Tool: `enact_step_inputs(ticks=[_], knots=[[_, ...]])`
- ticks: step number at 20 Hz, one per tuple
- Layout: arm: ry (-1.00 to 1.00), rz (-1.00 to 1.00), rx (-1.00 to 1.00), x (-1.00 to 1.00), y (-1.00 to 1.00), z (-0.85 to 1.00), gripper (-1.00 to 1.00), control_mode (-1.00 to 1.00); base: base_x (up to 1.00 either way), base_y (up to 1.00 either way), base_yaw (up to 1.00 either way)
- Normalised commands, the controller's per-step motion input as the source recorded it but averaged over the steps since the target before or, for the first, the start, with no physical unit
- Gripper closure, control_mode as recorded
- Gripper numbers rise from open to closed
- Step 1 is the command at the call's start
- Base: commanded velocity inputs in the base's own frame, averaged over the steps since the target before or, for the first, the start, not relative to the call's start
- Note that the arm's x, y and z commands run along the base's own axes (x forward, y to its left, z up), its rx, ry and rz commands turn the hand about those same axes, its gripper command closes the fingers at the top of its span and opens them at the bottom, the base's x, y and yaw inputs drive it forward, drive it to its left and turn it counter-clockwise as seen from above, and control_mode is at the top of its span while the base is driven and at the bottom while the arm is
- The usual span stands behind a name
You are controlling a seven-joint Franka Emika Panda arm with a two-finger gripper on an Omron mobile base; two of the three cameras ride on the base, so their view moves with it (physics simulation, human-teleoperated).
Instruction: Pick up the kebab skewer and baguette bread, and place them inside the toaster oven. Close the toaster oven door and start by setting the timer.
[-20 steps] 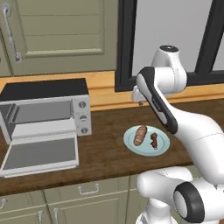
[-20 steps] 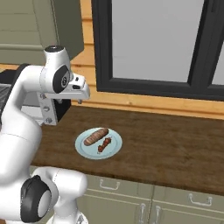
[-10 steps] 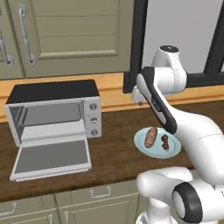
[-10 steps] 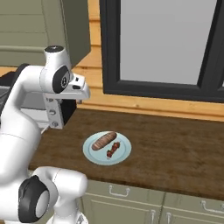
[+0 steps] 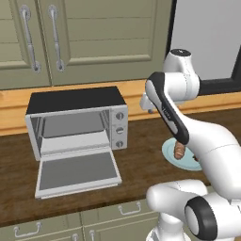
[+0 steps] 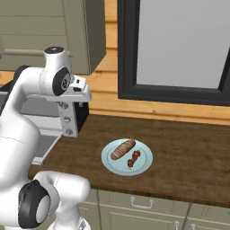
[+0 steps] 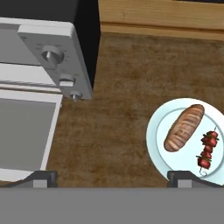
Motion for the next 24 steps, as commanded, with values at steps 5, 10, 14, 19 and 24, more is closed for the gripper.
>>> enact_step_inputs(ticks=[5,10,14,19,24], knots=[[0.00,0.00,0.00,0.00,0.00,0.00,-1.00,1.00,0.00,0.00,0.00],[0.00,0.00,0.00,0.00,0.00,0.00,-1.00,1.00,0.00,0.00,0.00],[0.00,0.00,0.00,0.00,0.00,0.00,-1.00,-1.00,0.00,0.00,0.00],[0.00,0.00,0.00,0.00,0.00,0.00,-1.00,-1.00,0.00,0.00,0.00],[0.00,0.00,0.00,0.00,0.00,0.00,-1.00,-1.00,0.00,0.00,0.00]])
